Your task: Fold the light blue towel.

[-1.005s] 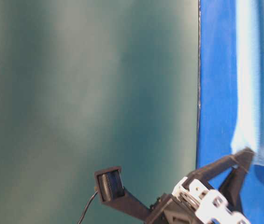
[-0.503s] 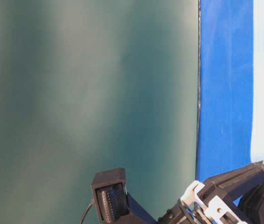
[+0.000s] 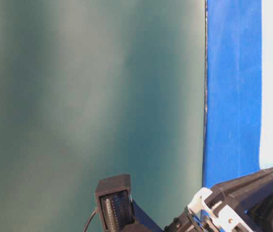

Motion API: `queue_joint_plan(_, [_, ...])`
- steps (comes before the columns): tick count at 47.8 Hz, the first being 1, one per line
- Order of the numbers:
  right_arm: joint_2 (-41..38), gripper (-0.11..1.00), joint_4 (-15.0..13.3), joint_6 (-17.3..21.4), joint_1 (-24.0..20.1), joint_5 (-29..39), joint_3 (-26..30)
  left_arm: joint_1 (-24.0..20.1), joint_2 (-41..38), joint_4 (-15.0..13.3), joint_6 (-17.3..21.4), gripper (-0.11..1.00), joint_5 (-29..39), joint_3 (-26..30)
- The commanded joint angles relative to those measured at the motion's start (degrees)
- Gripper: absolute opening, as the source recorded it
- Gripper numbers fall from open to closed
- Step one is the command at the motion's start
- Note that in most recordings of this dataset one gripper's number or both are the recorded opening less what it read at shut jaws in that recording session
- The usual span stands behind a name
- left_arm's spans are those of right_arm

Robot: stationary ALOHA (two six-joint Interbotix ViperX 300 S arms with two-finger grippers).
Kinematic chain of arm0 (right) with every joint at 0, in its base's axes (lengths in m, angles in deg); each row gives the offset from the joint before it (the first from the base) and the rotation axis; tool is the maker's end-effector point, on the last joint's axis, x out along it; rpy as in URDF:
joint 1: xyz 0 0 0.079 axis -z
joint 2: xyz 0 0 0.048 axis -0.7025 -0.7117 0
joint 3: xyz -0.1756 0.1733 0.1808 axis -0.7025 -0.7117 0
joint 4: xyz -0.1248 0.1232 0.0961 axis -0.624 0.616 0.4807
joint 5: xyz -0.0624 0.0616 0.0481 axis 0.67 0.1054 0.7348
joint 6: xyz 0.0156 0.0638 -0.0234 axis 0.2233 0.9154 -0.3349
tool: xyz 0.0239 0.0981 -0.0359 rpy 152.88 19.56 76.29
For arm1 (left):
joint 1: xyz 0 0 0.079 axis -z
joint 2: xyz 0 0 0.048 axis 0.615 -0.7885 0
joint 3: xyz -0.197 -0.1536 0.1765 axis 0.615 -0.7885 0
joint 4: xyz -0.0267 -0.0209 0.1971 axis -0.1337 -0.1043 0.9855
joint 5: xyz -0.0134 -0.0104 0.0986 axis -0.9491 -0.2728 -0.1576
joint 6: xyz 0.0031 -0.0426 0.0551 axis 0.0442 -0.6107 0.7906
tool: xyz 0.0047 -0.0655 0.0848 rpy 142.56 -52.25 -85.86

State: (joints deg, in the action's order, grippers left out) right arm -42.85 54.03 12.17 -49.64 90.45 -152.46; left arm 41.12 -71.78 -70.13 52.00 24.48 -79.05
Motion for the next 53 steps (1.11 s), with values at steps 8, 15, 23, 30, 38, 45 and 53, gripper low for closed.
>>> queue_joint_plan(8, [1.41,0.45,0.18,1.49,-4.22,0.26,2.02,2.64,1.23,0.0,0.26,0.63,-0.18,0.79])
queue_joint_plan(15, [3.69,0.61,-0.35,1.41,-4.83,2.55,2.81,3.52,3.87,0.0,1.23,0.73,1.14,0.62])
queue_joint_plan(23, [7.82,0.57,-4.75,1.49,-3.25,7.38,3.78,0.88,6.06,0.09,1.32,0.67,2.46,0.26])
queue_joint_plan(30, [10.37,0.58,-10.63,1.49,3.6,9.67,3.6,-3.16,5.89,0.09,1.32,0.67,2.46,0.79])
queue_joint_plan(38, [10.46,0.58,-15.64,1.41,12.83,10.2,3.52,-8.09,5.98,0.09,1.41,0.67,2.46,0.88])
queue_joint_plan(45, [8.7,0.58,-19.16,1.41,18.02,9.67,3.78,-10.99,5.62,0.09,1.41,0.67,2.37,1.14])
queue_joint_plan(53, [4.13,0.58,-19.95,1.41,19.25,7.21,3.69,-11.87,3.6,0.18,1.41,0.67,2.11,1.93])
